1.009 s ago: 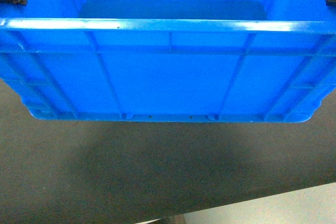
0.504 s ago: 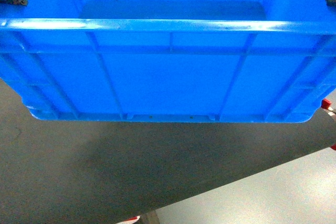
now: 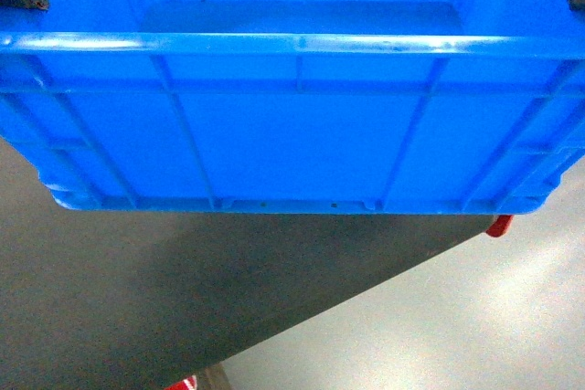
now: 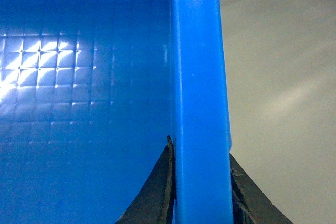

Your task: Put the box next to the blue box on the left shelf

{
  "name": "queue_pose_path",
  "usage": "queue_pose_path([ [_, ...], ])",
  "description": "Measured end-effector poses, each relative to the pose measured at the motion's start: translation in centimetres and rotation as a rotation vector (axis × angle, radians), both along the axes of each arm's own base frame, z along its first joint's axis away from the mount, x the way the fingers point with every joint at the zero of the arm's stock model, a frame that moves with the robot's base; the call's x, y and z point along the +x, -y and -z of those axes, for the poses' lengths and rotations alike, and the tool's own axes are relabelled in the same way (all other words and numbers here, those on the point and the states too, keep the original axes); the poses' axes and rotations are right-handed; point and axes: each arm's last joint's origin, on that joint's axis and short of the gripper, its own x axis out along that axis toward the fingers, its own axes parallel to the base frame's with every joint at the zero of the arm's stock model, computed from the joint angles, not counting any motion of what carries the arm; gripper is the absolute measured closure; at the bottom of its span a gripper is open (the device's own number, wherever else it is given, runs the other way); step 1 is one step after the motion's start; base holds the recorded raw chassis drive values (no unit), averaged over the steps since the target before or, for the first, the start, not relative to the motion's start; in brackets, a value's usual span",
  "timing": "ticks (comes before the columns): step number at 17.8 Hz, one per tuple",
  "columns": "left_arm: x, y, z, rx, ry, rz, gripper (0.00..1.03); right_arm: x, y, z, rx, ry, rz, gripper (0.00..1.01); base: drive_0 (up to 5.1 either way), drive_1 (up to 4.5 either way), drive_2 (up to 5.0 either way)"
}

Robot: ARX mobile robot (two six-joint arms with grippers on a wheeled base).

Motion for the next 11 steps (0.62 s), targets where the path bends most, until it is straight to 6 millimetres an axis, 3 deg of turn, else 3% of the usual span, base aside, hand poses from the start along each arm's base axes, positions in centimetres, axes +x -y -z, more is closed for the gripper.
queue_pose_path([
  [11, 0.01, 0.00, -0.03, 0.000, 0.003, 0.000, 0.83, 0.00, 0.00, 0.00, 0.000, 0.000, 0.001, 0.85, -1.5, -1.52, -1.5],
])
